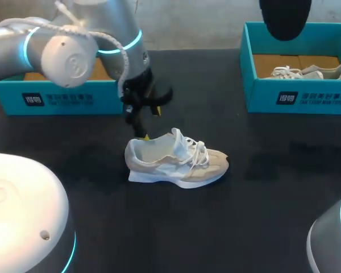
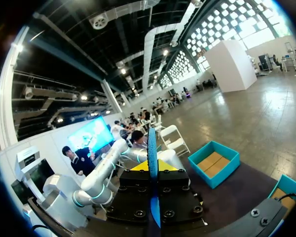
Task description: Take the shoe out of the shoebox, open the shoe tongue, remove and reinsert the insole, then place the shoe into the shoebox
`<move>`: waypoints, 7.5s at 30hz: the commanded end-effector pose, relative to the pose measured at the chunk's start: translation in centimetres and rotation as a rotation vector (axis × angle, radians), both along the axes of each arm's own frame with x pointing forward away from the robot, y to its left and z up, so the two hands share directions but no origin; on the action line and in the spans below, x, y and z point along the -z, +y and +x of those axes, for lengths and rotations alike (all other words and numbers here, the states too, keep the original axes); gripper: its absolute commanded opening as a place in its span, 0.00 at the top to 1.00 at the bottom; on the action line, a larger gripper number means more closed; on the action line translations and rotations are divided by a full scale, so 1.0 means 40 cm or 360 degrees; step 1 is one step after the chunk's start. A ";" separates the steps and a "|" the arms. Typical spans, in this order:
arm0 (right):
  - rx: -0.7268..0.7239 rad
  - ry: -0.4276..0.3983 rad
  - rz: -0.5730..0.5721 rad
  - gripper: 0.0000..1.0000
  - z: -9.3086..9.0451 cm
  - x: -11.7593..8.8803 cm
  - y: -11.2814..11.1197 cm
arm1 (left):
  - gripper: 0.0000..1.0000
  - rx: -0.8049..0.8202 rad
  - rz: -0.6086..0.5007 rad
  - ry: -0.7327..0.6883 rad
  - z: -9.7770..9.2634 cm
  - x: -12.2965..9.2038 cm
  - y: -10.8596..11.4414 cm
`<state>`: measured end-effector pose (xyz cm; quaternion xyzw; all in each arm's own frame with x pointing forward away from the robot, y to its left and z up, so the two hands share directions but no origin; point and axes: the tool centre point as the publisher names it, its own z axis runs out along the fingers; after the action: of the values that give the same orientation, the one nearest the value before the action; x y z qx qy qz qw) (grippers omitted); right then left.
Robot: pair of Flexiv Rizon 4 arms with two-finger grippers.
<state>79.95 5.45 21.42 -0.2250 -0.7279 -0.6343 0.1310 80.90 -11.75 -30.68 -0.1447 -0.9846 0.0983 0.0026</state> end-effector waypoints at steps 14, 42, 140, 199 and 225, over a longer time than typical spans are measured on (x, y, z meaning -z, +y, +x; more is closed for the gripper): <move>0.0000 0.0002 -0.0004 1.00 0.002 -0.001 0.003 | 0.00 0.0005 0.0045 0.0002 0.026 0.133 -0.128; 0.0000 0.0002 -0.0004 1.00 0.002 -0.001 0.003 | 1.00 -0.0060 -0.0001 0.0017 0.007 0.183 -0.123; 0.0000 0.0002 -0.0004 1.00 0.002 -0.001 0.003 | 1.00 0.2306 0.0313 -0.0009 -0.289 0.086 -0.156; 0.0000 0.0002 -0.0004 1.00 0.002 -0.001 0.003 | 0.00 0.1985 -0.0315 -0.0555 -0.141 -0.028 -0.278; 0.0000 0.0002 -0.0004 1.00 0.002 -0.001 0.003 | 0.00 0.1428 -0.1432 -0.1032 0.003 -0.267 -0.085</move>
<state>79.94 5.45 21.41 -0.2248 -0.7277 -0.6346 0.1311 81.43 -17.13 -20.27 -0.6067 -0.6859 0.3466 -0.2032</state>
